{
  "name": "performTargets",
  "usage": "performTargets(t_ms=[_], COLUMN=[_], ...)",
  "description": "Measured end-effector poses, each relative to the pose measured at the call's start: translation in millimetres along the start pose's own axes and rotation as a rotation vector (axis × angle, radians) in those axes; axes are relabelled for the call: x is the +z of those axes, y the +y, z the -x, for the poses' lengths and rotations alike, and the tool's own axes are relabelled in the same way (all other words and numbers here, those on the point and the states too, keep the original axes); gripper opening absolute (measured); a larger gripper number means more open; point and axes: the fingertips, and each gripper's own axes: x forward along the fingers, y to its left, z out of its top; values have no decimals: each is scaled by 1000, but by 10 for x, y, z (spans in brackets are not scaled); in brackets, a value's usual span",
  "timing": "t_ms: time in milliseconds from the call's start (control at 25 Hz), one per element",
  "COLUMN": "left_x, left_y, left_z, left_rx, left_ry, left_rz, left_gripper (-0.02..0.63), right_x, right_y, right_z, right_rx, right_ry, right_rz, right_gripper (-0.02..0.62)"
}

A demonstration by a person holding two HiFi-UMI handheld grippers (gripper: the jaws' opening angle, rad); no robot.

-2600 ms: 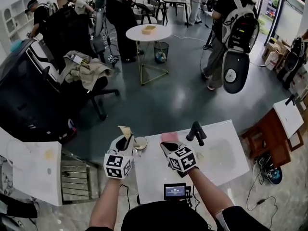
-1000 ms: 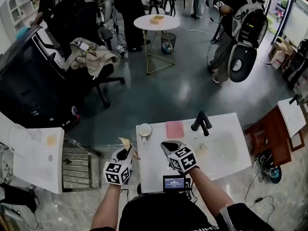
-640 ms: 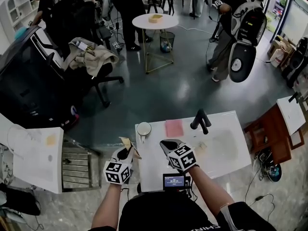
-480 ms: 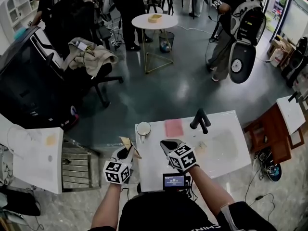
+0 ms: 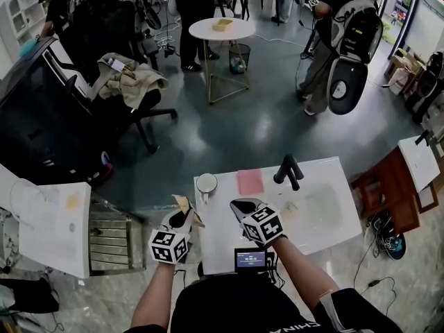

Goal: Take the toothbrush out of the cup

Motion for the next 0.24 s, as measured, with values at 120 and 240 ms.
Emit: performTargets(t_ms=[120,240], left_x=[5,9], left_y=[-14,-21], left_z=[-7,-12], left_rx=[-3,-4], left_ry=[0,-2], left_rz=[1,0], left_gripper=[34,34], right_x=[-2,-7], right_y=[-8,-19], right_z=[6,11], right_rx=[0,1], right_ry=[1,0], right_rz=[1,-2], right_gripper=[8,8])
